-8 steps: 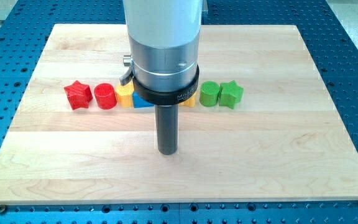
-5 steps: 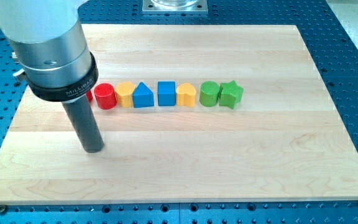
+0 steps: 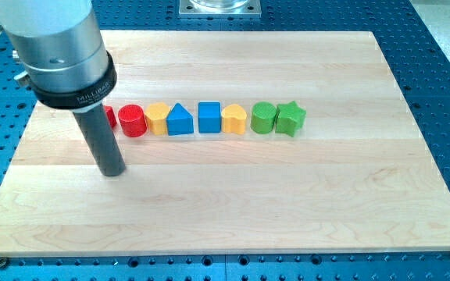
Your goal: Move the blue triangle above the blue cube
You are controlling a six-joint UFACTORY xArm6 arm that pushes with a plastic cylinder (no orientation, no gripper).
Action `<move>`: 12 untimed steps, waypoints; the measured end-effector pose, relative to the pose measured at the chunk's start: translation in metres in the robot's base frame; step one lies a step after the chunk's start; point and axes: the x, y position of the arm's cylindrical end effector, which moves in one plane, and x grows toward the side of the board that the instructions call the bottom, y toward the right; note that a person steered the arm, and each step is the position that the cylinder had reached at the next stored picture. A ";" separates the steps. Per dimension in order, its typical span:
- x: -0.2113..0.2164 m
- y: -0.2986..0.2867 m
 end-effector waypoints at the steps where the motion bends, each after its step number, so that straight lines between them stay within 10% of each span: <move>1: 0.000 0.000; 12: -0.109 0.122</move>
